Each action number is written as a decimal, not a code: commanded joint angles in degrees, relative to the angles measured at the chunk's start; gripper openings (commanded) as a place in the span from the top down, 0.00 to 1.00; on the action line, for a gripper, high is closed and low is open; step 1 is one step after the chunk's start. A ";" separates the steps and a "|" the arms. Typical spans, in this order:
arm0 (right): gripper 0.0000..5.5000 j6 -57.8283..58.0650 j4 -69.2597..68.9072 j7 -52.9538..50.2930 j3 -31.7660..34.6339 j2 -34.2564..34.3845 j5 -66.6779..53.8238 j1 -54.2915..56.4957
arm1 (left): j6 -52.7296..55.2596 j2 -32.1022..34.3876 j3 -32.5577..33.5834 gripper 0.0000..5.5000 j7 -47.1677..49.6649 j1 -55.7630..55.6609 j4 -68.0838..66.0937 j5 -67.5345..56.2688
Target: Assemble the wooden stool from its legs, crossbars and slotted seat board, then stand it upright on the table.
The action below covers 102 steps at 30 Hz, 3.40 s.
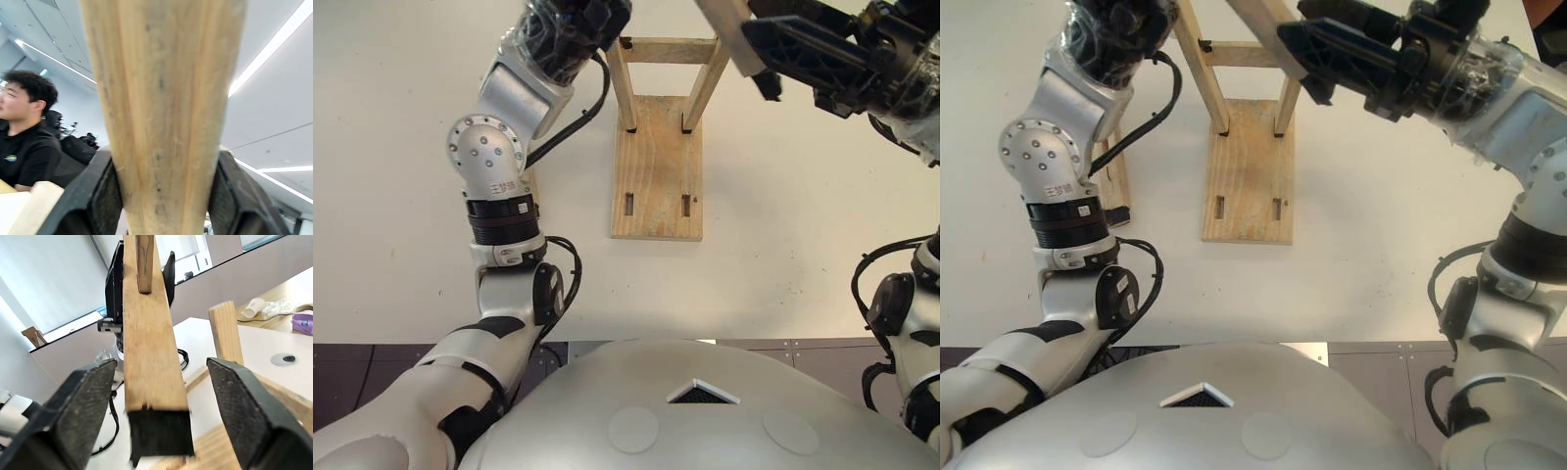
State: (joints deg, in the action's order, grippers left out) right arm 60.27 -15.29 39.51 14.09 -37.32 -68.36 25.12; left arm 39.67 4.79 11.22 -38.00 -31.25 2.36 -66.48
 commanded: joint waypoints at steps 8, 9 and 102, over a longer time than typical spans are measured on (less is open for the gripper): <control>0.33 -6.92 8.61 7.05 4.96 -4.08 9.27 -8.85 | -9.11 15.33 -5.59 0.62 -16.28 15.75 9.12 18.17; 0.33 -6.87 8.77 6.64 5.05 -3.86 9.46 -9.14 | -9.95 16.21 -6.02 0.62 -17.32 17.07 9.62 19.41; 0.33 -13.48 8.85 -1.59 5.69 8.67 18.06 -18.86 | 1.56 16.28 -4.25 0.37 30.06 24.87 -0.49 52.08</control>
State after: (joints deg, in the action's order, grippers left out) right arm 46.99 -5.36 38.49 19.63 -29.57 -50.11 6.90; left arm 39.24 23.28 5.03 -10.43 -6.78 2.32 -14.17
